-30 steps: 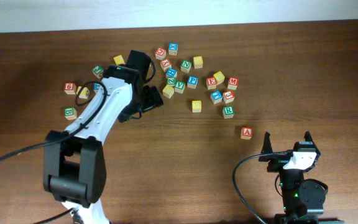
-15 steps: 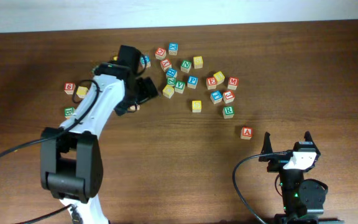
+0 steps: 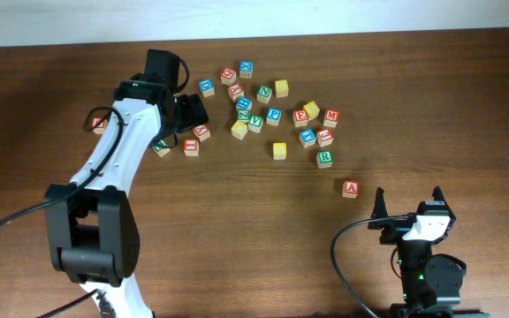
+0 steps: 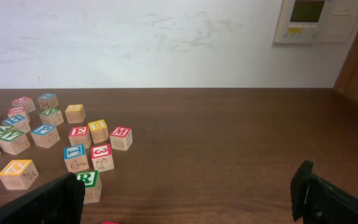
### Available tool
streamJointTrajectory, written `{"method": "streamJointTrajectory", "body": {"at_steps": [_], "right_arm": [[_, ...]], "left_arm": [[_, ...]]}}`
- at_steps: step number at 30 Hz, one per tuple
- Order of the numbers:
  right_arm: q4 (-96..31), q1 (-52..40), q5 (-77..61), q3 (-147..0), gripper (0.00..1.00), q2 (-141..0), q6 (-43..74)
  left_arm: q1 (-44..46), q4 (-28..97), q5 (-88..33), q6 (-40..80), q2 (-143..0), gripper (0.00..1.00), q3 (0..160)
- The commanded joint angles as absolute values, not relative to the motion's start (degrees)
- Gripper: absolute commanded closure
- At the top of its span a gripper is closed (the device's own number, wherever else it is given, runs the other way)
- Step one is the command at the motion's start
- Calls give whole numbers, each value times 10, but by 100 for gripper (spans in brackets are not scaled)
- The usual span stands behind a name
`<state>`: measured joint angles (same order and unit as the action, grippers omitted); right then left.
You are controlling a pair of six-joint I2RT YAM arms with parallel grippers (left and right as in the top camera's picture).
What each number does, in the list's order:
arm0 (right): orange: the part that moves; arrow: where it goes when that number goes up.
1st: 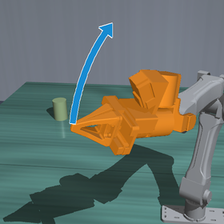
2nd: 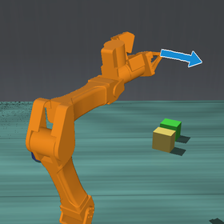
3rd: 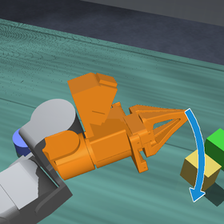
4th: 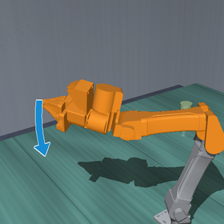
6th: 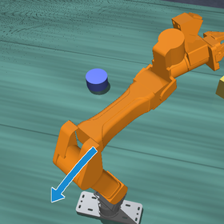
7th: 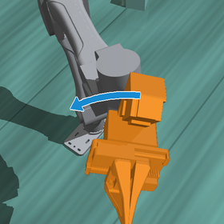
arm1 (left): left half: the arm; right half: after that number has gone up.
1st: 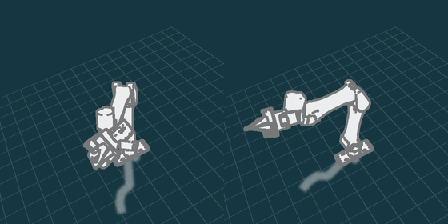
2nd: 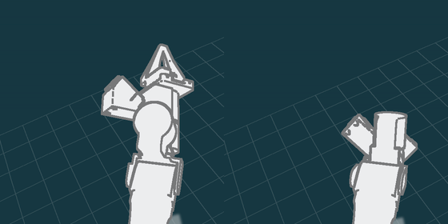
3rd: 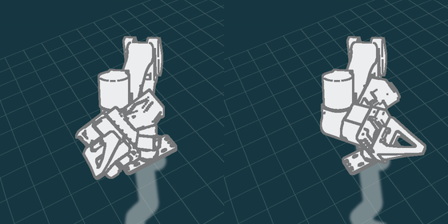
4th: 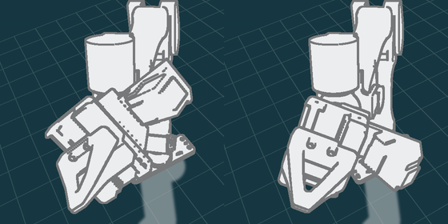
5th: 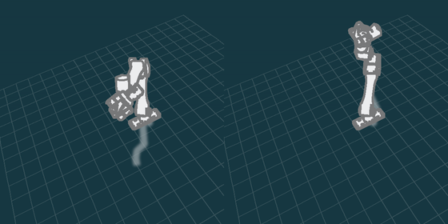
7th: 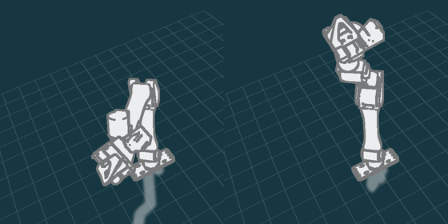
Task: Spell out RSS
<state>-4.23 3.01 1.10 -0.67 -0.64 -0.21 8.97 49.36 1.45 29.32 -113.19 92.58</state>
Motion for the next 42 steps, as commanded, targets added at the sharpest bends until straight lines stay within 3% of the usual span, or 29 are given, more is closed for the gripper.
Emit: {"method": "streamJointTrajectory", "body": {"at_steps": [1,8,10,13,17,24,27,35,38,42], "right_arm": [[-45,30,18,-3,2,-3,0],[-45,30,18,-3,2,-3,0],[-45,30,18,-3,2,-3,0],[-45,30,18,-3,2,-3,0],[-45,30,18,-3,2,-3,0],[-45,30,18,-3,2,-3,0],[-45,30,18,-3,2,-3,0],[-45,30,18,-3,2,-3,0],[-45,30,18,-3,2,-3,0],[-45,30,18,-3,2,-3,0]], "left_arm": [[76,497,45,286,-1125,1,930],[51,549,71,283,-1125,1,930],[57,559,-119,223,-1125,1,930],[113,562,-201,222,-1125,1,930],[206,559,-85,222,-1126,1,930],[323,550,-85,223,-1126,1,929],[359,476,-86,319,-1126,1,929],[454,289,-27,444,-1201,0,929],[473,232,8,468,-1236,8,929],[466,209,46,514,-1269,11,929]]}}
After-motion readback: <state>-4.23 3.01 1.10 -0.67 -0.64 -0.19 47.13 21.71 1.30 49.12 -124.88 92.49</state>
